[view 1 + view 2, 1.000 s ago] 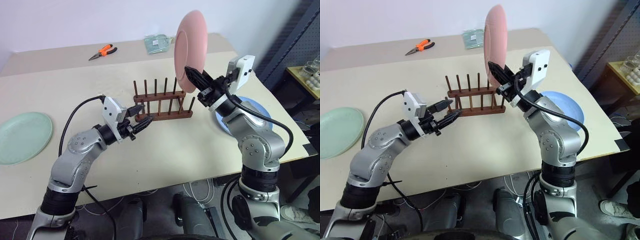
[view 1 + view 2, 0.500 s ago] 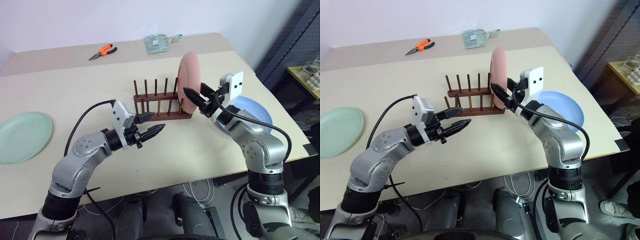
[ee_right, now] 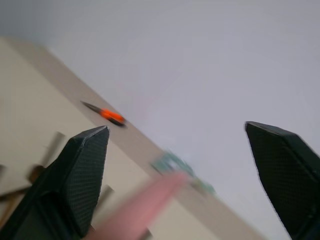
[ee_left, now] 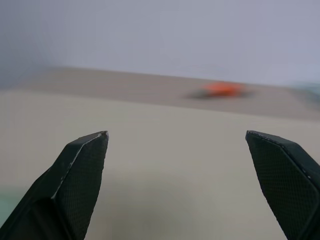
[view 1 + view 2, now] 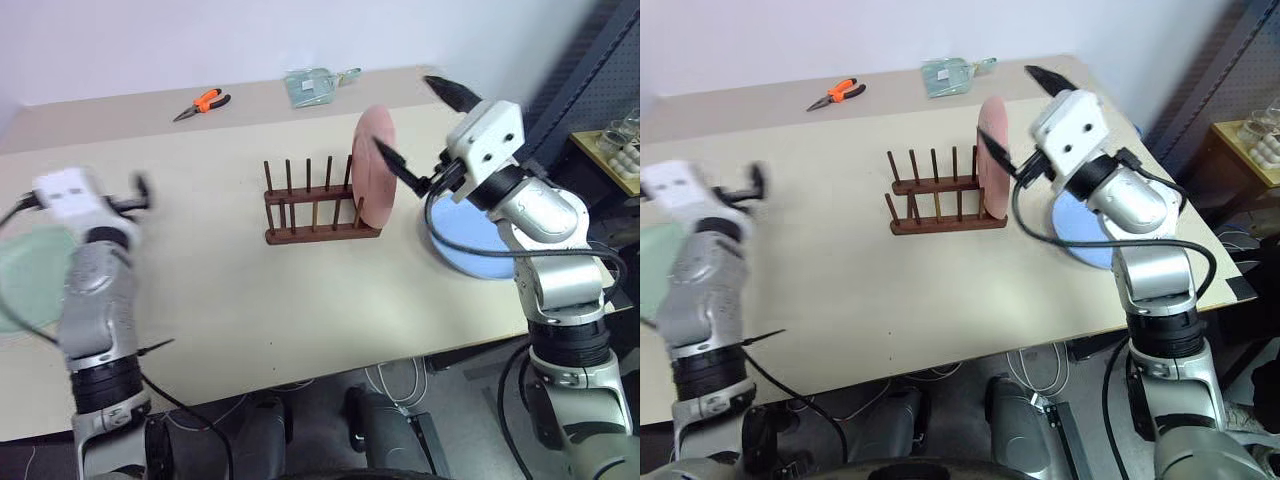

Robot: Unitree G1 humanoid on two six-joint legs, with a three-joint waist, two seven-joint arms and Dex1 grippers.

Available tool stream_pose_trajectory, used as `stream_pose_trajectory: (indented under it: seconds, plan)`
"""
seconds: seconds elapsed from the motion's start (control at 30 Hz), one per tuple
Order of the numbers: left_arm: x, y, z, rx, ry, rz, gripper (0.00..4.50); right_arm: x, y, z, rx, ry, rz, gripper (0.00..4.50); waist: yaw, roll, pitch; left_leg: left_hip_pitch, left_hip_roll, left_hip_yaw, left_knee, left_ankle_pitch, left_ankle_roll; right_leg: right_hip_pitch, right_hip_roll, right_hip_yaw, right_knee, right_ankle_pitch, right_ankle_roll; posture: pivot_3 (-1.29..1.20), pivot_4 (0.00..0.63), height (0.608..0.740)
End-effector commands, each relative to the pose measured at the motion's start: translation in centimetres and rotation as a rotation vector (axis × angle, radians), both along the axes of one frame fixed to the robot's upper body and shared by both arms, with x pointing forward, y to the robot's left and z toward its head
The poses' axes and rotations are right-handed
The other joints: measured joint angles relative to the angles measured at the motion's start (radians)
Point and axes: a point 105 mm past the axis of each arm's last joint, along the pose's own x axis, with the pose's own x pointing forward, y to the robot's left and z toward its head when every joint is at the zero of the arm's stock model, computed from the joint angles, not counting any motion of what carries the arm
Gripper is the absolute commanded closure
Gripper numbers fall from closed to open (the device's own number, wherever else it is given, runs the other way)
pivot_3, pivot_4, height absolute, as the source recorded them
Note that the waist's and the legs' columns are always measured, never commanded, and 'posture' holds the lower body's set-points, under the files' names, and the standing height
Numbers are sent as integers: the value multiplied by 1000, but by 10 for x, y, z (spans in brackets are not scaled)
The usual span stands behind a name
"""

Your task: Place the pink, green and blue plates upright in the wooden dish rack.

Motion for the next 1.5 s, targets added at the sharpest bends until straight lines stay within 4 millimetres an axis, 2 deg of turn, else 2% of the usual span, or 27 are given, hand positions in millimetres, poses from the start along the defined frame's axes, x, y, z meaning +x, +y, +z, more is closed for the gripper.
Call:
stream_pose_trajectory:
  seconds: [0.03, 0.07, 0.13, 0.23, 0.27, 0.33, 0.4, 0.47, 0.67, 0.77, 0.83, 0.87, 0.9, 0.97, 1.03, 1.1, 1.23, 1.4, 1.43, 1.5]
  plan:
    - [-52, 60, -5, -61, -9, 411, 0, -19, 32, -20, -193, -36, 134, 35, 3, 0, 0, 0, 0, 0, 0, 0, 0, 0, 0, 0, 0, 0, 0, 0, 150, 739]
    - [-62, 67, -7, -95, -32, 461, 0, -20, 37, -26, -184, -10, 159, 35, 4, 0, 0, 0, 0, 0, 1, 0, 0, 0, 0, 0, 0, 0, 0, 0, 150, 739]
    - [-82, 76, -24, -272, -102, 535, 0, -26, 53, -44, -178, 48, 227, 35, 10, -1, -1, -1, -1, 0, 2, 0, 0, 0, -3, -1, 0, 0, 0, 0, 150, 739]
    - [-107, 75, -56, -535, -167, 635, 0, -27, 62, -55, -140, 95, 255, 35, 12, -3, -1, -1, -1, -1, 3, 0, -1, 2, -7, -2, -1, 0, 0, 0, 150, 739]
    - [-110, 72, -66, -612, -182, 649, 0, -27, 63, -57, -145, 93, 254, 35, 14, -3, -2, -1, -2, -1, 3, 1, -1, 2, -8, -2, -1, 0, 0, 0, 150, 739]
    - [-102, 63, -81, -681, -119, 584, 0, -27, 64, -58, -144, 97, 257, 35, 17, -7, -2, -2, -3, -1, 5, 1, -2, 3, -9, -2, -1, 1, 1, 0, 150, 739]
    - [-89, 53, -90, -749, -93, 484, 516, -28, 66, -58, -147, 92, 262, 0, 20, -8, -3, -2, -5, -1, 5, 1, -2, 3, -9, -2, -1, 1, 2, 0, 150, 739]
    - [-85, 51, -86, -775, -138, 463, 1329, -28, 66, -58, -145, 88, 263, 0, 24, -8, -4, -1, -6, -1, 4, 1, -2, 3, -8, -3, -1, 1, 1, 0, 150, 739]
    - [-69, 47, -77, -783, -156, 348, 4416, -26, 62, -57, -136, 98, 244, 0, 23, -9, -4, -1, -6, -1, 4, 1, -2, 3, -7, -3, -1, 1, 1, 0, 150, 739]
    - [-57, 41, -69, -767, -159, 266, 4467, -25, 61, -54, -130, 97, 238, 0, 23, -9, -4, -1, -5, -1, 4, 1, -2, 3, -7, -3, -1, -1, -2, 0, 150, 739]
    - [-46, 34, -48, -675, -198, 172, 4467, -25, 61, -52, -142, 74, 228, 0, 24, -9, -4, -1, -6, -1, 4, 1, -2, 3, -7, -2, -1, -1, -2, 0, 150, 739]
    - [-39, 28, -31, -591, -223, 107, 4467, -25, 61, -51, -154, 57, 222, 0, 24, -9, -4, -1, -6, -1, 4, 1, -2, 3, -7, -2, -1, -1, -2, 0, 150, 739]
    - [-28, 13, -4, -464, -262, 7, 4467, -25, 62, -50, -168, 36, 220, 0, 25, -9, -4, -1, -6, -1, 4, 1, -2, 3, -7, -2, -1, -1, -2, 0, 150, 739]
    - [-5, -38, 47, -272, -340, -254, 4467, -23, 69, -49, -220, -15, 209, 0, 28, -10, -3, -1, -6, -1, 4, 1, -3, 3, -6, -3, -1, -1, -2, 0, 150, 739]
    - [7, -87, 71, -189, -369, -460, 4467, -22, 76, -47, -271, -70, 203, 0, 32, -10, -3, -2, -6, -1, 4, 2, -4, 3, -7, -2, -2, -1, -2, 0, 150, 739]
    - [12, -118, 79, -130, -360, -563, 4467, -19, 83, -45, -313, -126, 196, 0, 27, -10, -4, -2, -7, 0, 4, 2, -4, 3, -8, -2, -2, -1, -2, 0, 150, 739]
    - [13, -157, 81, -141, -358, -689, 4467, 1, 96, -46, -402, -239, 104, 0, -3, -9, -4, 1, -6, 4, 1, 2, -4, 2, -8, 1, -2, -1, -2, 0, 150, 739]
    - [9, -186, 80, -174, -359, -776, 4467, 23, 99, -44, -430, -290, 5, 0, 2, -8, -3, 0, -2, 1, 1, 2, -4, 1, -1, 0, 0, 0, -3, 0, 150, 739]
    - [9, -187, 80, -176, -357, -781, 4500, 25, 99, -45, -435, -296, 0, 541, 3, -8, -3, 0, -2, 1, 1, 2, -4, 1, -1, 0, 0, 0, -3, 0, 150, 739]
    - [8, -191, 75, -176, -342, -796, 4500, 27, 99, -46, -440, -299, -10, 1309, 4, -8, -3, 0, -2, 1, 1, 2, -4, 1, -2, 1, -1, 0, -3, 0, 150, 739]
